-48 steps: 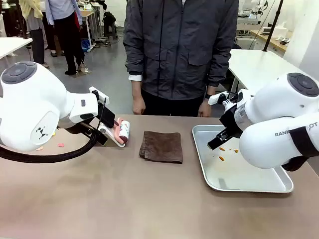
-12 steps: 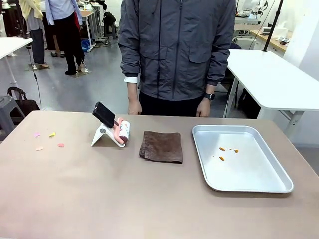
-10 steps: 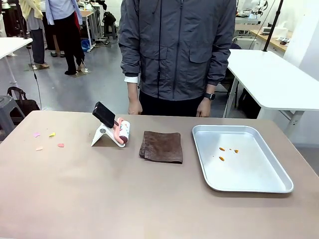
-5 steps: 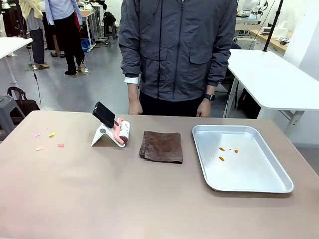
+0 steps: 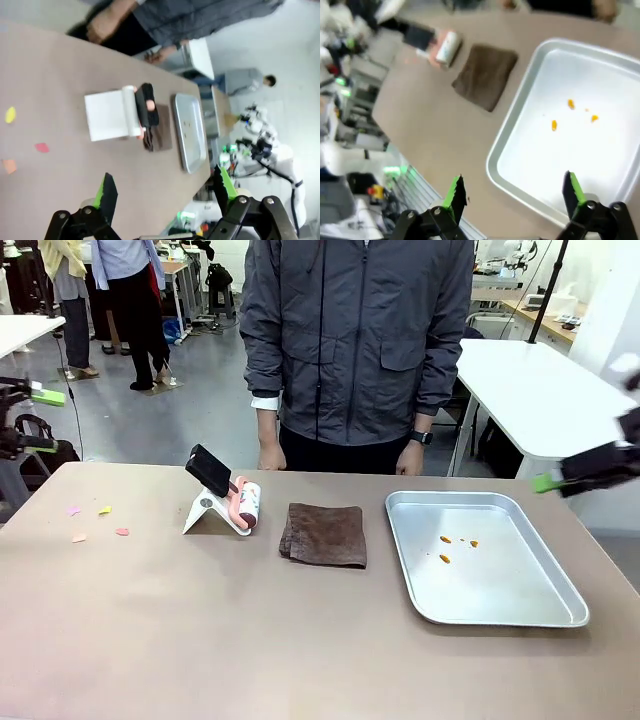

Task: Clean the surface of the table.
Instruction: Hold the Lint Roller with your left hand and the towel with your right hand.

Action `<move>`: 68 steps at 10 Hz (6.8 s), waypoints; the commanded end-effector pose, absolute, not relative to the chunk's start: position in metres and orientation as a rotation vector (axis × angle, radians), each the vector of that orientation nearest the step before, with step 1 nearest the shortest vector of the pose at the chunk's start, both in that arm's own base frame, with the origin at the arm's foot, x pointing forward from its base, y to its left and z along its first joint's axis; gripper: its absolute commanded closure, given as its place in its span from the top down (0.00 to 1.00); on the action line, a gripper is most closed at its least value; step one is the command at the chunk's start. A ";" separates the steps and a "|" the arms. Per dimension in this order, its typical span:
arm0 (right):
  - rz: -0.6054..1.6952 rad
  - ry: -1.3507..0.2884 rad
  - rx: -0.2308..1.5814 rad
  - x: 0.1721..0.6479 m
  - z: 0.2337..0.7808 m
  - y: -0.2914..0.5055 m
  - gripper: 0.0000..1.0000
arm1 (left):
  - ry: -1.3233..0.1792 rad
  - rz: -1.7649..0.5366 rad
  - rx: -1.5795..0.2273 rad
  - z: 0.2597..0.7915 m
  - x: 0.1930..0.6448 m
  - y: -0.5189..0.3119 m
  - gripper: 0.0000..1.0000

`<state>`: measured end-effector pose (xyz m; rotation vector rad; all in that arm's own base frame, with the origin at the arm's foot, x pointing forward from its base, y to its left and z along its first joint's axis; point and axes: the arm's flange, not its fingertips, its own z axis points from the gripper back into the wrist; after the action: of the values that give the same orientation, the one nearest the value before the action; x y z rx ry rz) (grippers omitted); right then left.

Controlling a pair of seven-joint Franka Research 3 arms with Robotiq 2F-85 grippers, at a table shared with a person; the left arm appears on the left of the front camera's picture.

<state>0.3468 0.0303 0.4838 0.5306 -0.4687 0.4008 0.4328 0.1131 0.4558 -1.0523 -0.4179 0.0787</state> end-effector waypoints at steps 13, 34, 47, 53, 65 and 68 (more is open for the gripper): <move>-0.202 -0.216 0.527 0.479 0.371 0.249 1.00 | -0.157 -0.295 -0.855 0.429 0.481 -0.029 1.00; -0.038 0.003 0.268 0.550 0.315 0.297 1.00 | -0.155 -0.064 -0.710 0.395 0.547 -0.098 1.00; -0.080 0.072 0.189 0.553 0.303 0.327 0.00 | -0.204 -0.092 -0.708 0.397 0.554 -0.072 0.34; -0.096 0.096 0.226 0.552 0.293 0.322 0.00 | -0.264 -0.119 -0.745 0.399 0.554 -0.087 0.00; 0.000 0.115 1.078 0.477 0.380 0.208 0.00 | -0.278 -0.159 -1.182 0.452 0.473 0.027 0.00; -0.030 0.049 1.224 0.409 0.409 0.149 0.00 | -0.317 -0.044 -1.279 0.454 0.433 0.122 0.00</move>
<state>0.4451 0.1778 0.4060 1.1752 0.0920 -0.0235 0.4443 0.1011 0.4581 -1.2254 -0.3006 -0.0584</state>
